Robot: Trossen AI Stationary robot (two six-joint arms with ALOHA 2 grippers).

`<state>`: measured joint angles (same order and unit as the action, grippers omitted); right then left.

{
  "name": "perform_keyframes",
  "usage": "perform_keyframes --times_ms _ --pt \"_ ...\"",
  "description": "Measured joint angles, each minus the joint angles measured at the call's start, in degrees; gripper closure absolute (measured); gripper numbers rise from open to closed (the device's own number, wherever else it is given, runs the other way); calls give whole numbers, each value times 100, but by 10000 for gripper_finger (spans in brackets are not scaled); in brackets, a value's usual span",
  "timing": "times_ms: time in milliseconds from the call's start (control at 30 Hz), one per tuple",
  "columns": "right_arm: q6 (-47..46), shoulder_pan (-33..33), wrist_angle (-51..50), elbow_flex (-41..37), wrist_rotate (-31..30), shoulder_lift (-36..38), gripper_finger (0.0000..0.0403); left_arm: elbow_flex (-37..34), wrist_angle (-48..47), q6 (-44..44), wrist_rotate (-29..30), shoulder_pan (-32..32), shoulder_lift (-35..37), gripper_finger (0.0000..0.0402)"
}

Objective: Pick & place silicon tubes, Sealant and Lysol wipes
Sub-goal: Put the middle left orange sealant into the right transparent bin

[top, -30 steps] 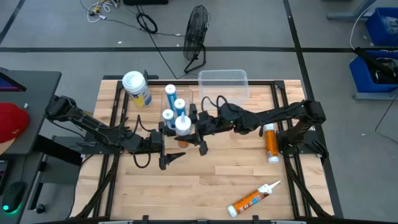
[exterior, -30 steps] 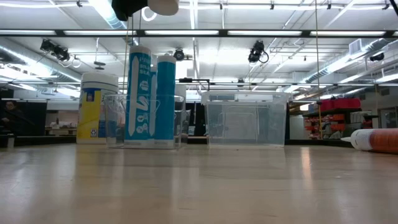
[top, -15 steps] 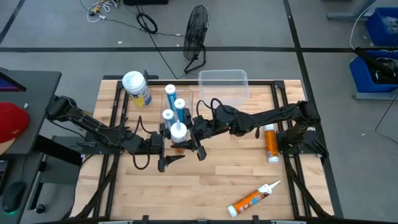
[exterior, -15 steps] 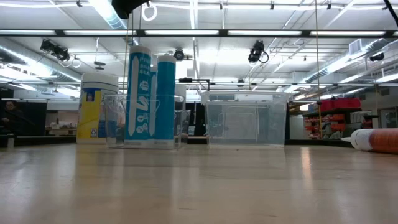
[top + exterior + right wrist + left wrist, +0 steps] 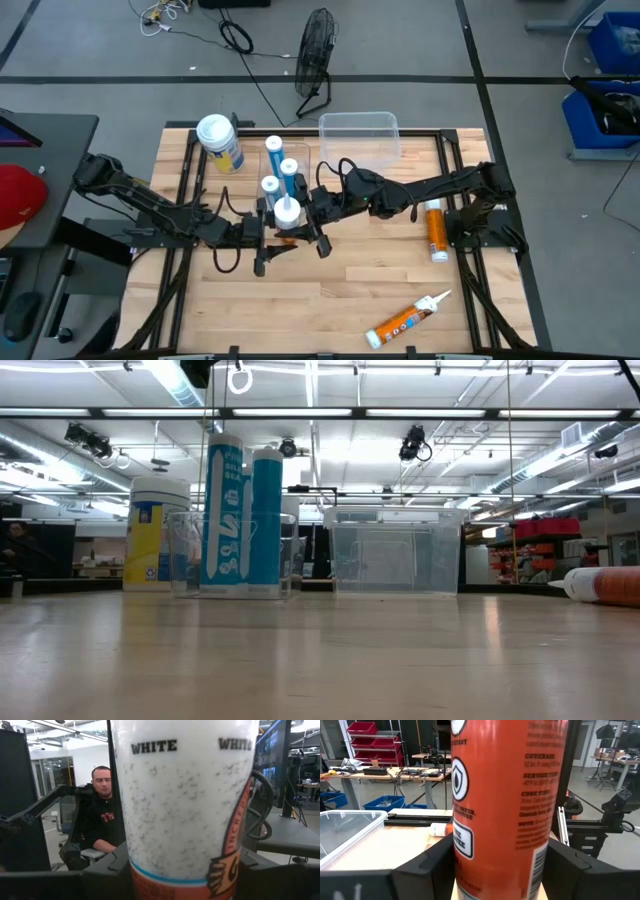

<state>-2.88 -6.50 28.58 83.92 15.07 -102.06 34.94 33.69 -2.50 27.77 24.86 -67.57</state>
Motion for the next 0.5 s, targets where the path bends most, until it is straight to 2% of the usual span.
perform_keyframes --times_ms 167,500 --pt "47 0 -15 0 5 0 201 -2 -9 22 -13 0 0 174" --pt "143 2 63 11 -3 135 127 -13 -128 20 -9 0 -9 174"
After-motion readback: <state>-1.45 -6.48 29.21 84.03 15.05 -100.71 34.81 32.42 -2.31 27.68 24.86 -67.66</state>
